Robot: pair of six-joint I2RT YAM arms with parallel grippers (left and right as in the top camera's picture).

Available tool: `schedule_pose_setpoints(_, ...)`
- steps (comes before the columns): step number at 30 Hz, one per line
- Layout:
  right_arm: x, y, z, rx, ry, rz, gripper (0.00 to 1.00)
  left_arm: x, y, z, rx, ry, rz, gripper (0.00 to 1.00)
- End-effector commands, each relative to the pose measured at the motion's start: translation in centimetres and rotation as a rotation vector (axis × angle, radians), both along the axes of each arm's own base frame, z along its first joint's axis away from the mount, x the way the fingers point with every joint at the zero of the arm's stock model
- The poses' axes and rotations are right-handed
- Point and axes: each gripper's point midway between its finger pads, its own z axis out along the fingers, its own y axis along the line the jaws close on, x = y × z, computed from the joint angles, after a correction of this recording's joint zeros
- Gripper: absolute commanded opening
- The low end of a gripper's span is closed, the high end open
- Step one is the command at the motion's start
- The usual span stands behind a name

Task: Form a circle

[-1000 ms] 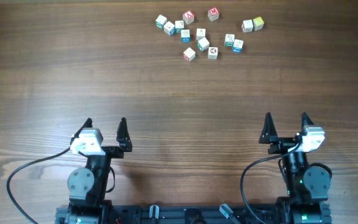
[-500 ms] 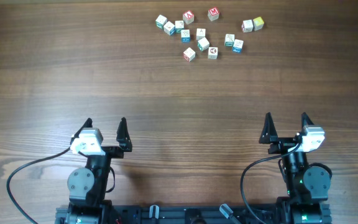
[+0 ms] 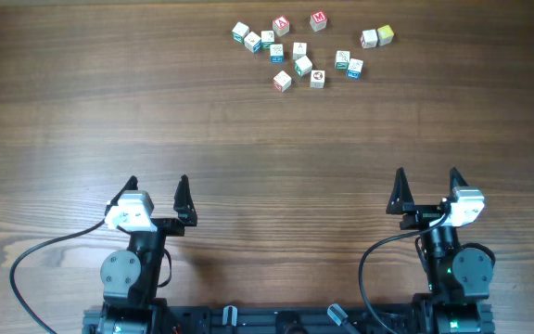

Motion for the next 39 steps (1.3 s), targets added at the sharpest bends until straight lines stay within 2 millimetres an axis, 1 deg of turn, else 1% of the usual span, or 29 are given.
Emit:
schedule_pose_setpoints(1, 0.0, 0.3, 0.0, 0.005, -0.003, 0.017, 1.00, 0.0, -0.1, -0.1, 0.019, -0.003, -0.011, 1.00)
schedule_pose_setpoints(30, 0.0, 0.3, 0.0, 0.005, -0.003, 0.017, 1.00, 0.0, -0.2, 0.1, 0.018, -0.009, -0.012, 1.00)
schedule_pose_setpoints(35, 0.0, 0.3, 0.0, 0.005, -0.003, 0.017, 1.00, -0.2, -1.6, 1.8, 0.009, -0.069, -0.096, 1.00)
schedule_pose_setpoints(39, 0.0, 0.3, 0.0, 0.005, -0.003, 0.017, 1.00, -0.6, -1.6, 3.9, 0.008, -0.086, -0.096, 1.00)
